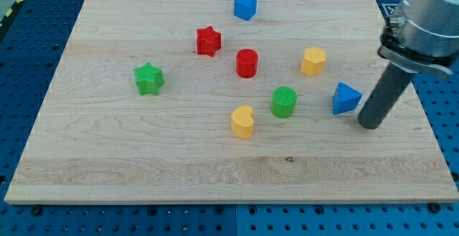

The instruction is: Move the blue triangle to the bottom right of the yellow hexagon

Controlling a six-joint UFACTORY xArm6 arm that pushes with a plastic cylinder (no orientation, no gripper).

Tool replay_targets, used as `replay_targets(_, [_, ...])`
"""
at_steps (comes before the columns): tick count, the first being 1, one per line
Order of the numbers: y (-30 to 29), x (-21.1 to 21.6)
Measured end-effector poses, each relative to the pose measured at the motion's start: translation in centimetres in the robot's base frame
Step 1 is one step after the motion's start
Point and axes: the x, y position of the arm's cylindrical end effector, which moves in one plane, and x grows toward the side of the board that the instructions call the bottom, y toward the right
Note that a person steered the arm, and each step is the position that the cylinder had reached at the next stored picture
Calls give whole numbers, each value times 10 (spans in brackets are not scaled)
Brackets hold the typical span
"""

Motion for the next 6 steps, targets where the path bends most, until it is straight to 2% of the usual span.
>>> replay_targets(2, [-16,-28])
replay_targets(6, [-20,-36])
